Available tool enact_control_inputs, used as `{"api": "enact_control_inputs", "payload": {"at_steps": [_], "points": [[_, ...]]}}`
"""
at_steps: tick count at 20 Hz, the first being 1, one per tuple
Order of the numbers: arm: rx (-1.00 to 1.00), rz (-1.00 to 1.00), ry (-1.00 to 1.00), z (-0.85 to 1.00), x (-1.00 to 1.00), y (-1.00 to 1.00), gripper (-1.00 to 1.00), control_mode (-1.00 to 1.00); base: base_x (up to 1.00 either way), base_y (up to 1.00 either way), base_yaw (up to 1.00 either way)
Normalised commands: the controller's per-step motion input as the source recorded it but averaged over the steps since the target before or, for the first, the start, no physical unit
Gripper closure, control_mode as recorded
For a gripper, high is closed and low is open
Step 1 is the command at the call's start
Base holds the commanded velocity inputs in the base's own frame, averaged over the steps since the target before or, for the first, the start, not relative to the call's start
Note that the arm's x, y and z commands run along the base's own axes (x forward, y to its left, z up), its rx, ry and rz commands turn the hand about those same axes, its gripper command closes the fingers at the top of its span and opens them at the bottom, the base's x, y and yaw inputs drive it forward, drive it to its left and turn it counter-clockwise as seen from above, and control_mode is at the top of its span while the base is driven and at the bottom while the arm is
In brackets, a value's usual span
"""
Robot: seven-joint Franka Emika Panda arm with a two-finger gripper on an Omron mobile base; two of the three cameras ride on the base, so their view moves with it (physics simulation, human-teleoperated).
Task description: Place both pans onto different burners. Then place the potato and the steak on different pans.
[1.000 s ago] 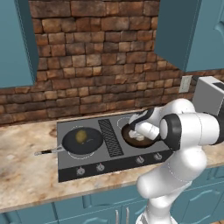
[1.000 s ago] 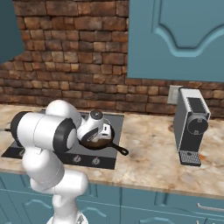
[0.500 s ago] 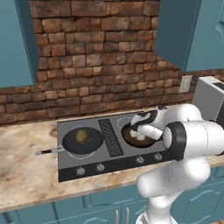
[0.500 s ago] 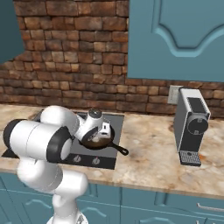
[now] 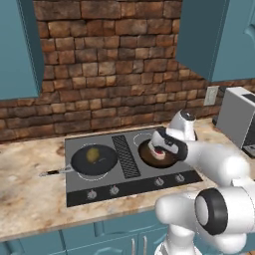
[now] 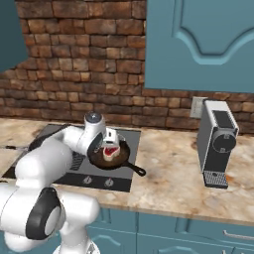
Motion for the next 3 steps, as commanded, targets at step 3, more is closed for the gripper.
{"api": "enact_control_inputs", "payload": {"at_steps": [3], "points": [[-0.02,-0.05,0.0,0.48,-0.39,0.0,-1.0,-1.0,0.0,0.0,0.0]]}}
